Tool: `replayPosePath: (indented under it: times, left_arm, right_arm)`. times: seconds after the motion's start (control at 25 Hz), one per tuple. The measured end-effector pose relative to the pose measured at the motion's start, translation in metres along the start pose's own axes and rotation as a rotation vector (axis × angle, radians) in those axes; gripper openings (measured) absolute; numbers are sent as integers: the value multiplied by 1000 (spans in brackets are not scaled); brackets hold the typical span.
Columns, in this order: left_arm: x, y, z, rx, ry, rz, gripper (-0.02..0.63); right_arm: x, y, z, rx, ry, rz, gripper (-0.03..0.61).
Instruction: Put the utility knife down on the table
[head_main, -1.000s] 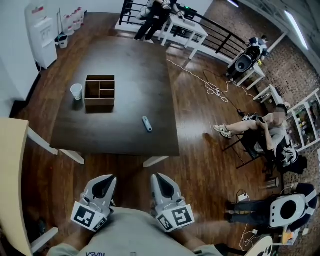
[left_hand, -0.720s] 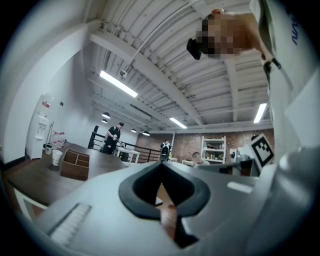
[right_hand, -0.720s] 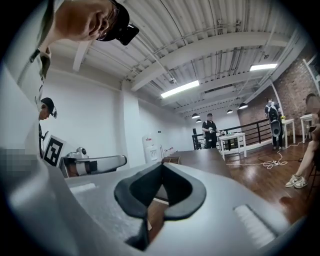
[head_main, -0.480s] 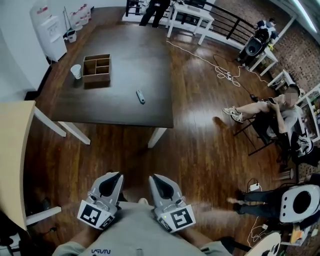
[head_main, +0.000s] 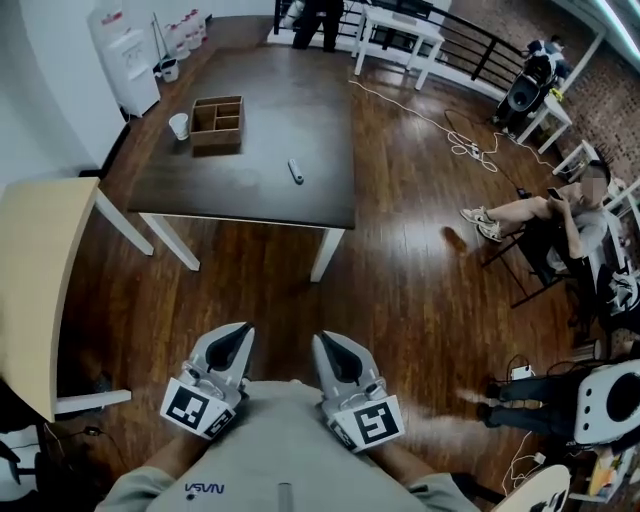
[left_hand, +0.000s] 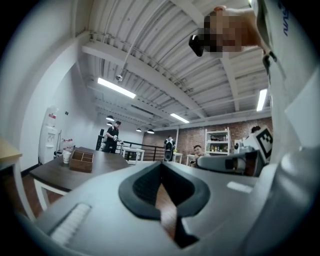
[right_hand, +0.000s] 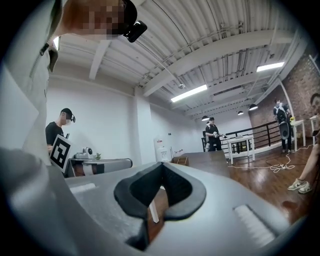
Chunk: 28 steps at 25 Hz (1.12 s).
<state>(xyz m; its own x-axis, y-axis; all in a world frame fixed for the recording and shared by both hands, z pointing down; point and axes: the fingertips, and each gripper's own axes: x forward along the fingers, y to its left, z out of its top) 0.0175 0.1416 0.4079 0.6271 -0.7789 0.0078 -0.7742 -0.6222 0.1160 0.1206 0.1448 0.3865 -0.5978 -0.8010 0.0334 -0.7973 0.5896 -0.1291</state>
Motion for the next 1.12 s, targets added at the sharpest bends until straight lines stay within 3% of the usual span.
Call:
replayPosePath:
  times: [0.12,0.28,0.44,0.84,1.12]
  left_arm:
    - [-17,-7,8,3,-10,-6,-9]
    - [-24,-4,36,64,-56,-42,-9]
    - [-55,5,8,-6,-3,-38,-9]
    - [-71,7,15,17,-10,-68,-9]
    - [-77,7,8,-13,2,-65,-9]
  right_arm:
    - [-12,21,1,-3,3,13,-2]
    - [-6,32,12,-21,-12,-2,-2]
    - [-3,60,-15,27,29,-27,-3]
    - [-2,82,-2,5,-21,-34,-3]
    - [-7,84,-17,10,52,-49,-3]
